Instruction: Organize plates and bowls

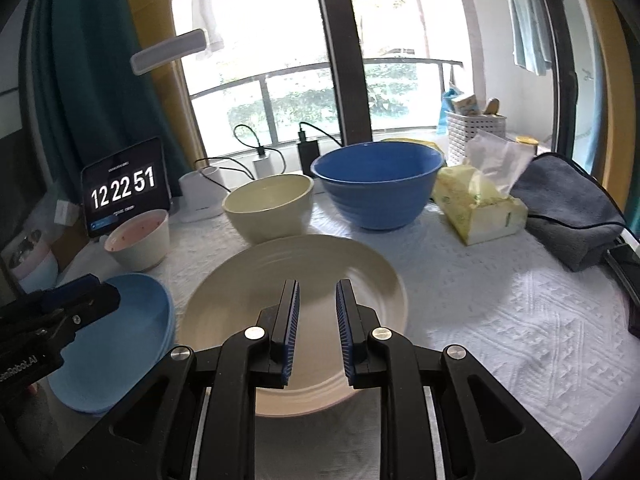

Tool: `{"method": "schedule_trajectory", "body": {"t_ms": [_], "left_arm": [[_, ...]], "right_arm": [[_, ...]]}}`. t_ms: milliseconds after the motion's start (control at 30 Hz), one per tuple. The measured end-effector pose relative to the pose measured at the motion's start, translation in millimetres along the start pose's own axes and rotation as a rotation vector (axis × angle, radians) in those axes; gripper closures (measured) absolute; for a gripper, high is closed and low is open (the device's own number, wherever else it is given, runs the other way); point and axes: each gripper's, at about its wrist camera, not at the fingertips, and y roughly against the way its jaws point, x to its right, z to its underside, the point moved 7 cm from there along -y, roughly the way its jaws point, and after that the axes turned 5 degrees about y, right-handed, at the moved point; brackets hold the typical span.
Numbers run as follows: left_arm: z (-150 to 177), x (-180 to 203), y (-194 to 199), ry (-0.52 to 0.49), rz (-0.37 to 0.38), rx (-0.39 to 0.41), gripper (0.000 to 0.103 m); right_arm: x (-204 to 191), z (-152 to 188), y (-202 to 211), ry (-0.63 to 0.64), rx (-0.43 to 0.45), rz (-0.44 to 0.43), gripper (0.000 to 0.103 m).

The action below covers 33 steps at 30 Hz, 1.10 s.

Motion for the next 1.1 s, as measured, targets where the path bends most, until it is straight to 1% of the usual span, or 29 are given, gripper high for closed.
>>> {"method": "schedule_trajectory", "body": {"t_ms": [100,167,333,433,533,733,867,1000,1100], "left_arm": [[-1,4,-9,-0.001,-0.001,-0.010,0.054],[-2,6,-14,0.001,0.001,-0.016,0.054],[-2,12,-24,-0.015,-0.002,-0.035,0.054],[0,11,-34,-0.019,-0.023,-0.064,0.054],[1,11,-41,-0.006,-0.021,-0.090,0.054],[6,11,-50,-0.011,-0.028,-0.115,0.054],[6,10,-53,-0.012,-0.036,-0.118,0.054],[5,10,-55,-0.007,-0.051,-0.119,0.054],[8,15,-59,-0.029,-0.055,-0.139,0.054]], "right_arm": [[9,3,-1,-0.008,-0.015,0.006,0.080],[12,5,-2,-0.018,-0.020,0.001,0.075],[22,13,-12,-0.055,-0.074,-0.001,0.074],[26,17,-18,-0.066,-0.111,0.001,0.073],[29,20,-23,-0.087,-0.138,0.009,0.072],[29,21,-26,-0.088,-0.149,0.004,0.067],[32,21,-27,-0.096,-0.147,0.016,0.067],[41,23,-31,-0.128,-0.169,0.046,0.067],[39,26,-38,-0.113,-0.201,0.040,0.067]]}}
